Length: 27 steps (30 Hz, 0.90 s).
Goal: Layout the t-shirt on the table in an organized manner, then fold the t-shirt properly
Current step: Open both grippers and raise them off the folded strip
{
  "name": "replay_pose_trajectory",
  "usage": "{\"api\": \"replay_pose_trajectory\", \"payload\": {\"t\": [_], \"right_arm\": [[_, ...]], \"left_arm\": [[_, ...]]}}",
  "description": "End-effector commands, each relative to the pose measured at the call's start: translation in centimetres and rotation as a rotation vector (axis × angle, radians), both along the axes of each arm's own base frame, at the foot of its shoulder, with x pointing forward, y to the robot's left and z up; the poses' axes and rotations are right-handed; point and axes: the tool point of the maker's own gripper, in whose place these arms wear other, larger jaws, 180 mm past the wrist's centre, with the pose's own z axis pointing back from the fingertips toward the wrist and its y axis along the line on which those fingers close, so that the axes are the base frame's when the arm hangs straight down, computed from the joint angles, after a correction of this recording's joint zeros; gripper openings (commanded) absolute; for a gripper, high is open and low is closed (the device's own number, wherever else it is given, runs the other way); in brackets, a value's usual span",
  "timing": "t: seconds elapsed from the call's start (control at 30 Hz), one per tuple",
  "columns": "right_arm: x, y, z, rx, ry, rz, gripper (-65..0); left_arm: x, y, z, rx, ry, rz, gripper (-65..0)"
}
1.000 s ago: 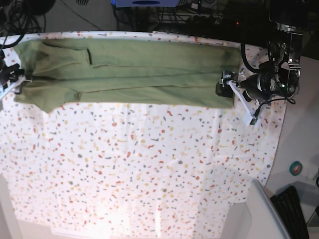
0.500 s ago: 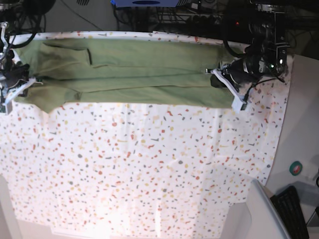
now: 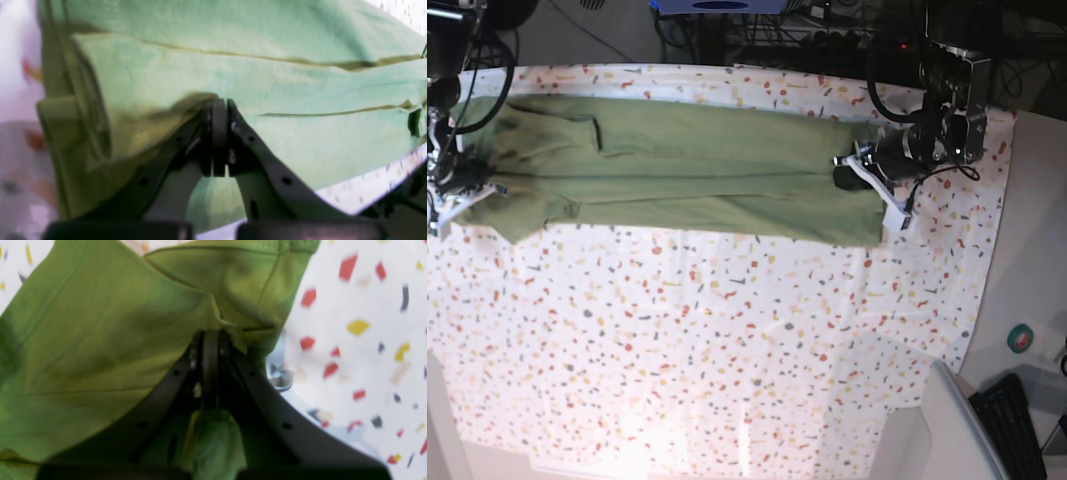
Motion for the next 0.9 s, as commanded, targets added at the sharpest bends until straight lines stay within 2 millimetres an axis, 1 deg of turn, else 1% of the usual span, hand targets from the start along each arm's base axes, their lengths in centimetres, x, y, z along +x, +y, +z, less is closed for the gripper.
{"api": "replay_pose_trajectory", "payload": {"t": [0.0,0.1,0.13,0.2,0.3,0.33,0.4,0.5,0.57,0.6,0.63,0.67,0.7,0.73,0.8,0.83,0.87], "right_arm": [[0.7,-0.5,0.4,-0.011,-0.006,-0.001,-65.0],[2.5,-0.6,0.8,-0.013,-0.059,-0.015,-65.0],[2.7,-0.7,0.8,-0.013,-0.066,-0.018,-65.0],[3.6,-0.9,1.4,-0.019,-0.090,-0.018,-65.0],[4.0,-0.9,2.3,-0.028,-0.104,-0.006,-65.0],[3.9,-0.9,2.7,-0.032,-0.100,0.002,-65.0],[3.6,-0.6,3.9,-0.049,-0.102,0.031,-65.0],[3.8,0.3,6.8,-0.086,-0.144,0.092,-65.0],[4.5,1.0,8.9,-0.111,-0.189,0.127,-65.0],[4.9,1.2,9.7,-0.117,-0.202,0.135,-65.0],[5.2,1.3,10.1,-0.119,-0.207,0.139,-65.0],[6.0,1.3,10.6,-0.118,-0.218,0.140,-65.0],[7.0,1.3,11.3,-0.116,-0.237,0.136,-60.6],[7.8,1.2,11.5,-0.109,-0.246,0.128,-52.8],[9.4,0.8,11.5,-0.090,-0.254,0.106,-41.4],[10.2,0.7,11.2,-0.070,-0.246,0.090,-39.0],[11.1,0.6,10.7,-0.045,-0.233,0.074,-38.7]], "left_arm": [[0.2,2.4,-0.3,0.096,0.023,0.016,-65.0],[1.2,2.6,0.2,0.098,0.003,0.020,-65.0],[1.4,2.7,0.3,0.098,0.001,0.024,-65.0],[1.7,2.8,0.5,0.098,-0.006,0.027,-65.0],[2.3,2.4,1.5,0.098,-0.041,0.016,-65.0],[2.2,2.3,1.7,0.099,-0.048,0.011,-65.0],[2.1,2.0,2.4,0.097,-0.070,0.001,-65.0],[2.4,1.4,3.7,0.097,-0.113,-0.016,-65.0],[2.3,1.1,4.3,0.097,-0.129,-0.027,-65.0],[2.3,1.0,4.5,0.097,-0.127,-0.033,-65.0],[2.2,1.3,4.8,0.100,-0.125,-0.027,-65.0],[2.3,1.8,5.3,0.102,-0.127,-0.007,-65.0],[2.4,2.5,5.9,0.106,-0.133,0.013,-65.0],[2.5,2.8,6.4,0.101,-0.135,0.031,-65.0],[2.3,4.1,7.4,0.108,-0.140,0.069,-65.0],[2.4,4.6,8.0,0.113,-0.149,0.083,-65.0],[2.5,5.1,8.5,0.120,-0.156,0.094,-65.0]]}}
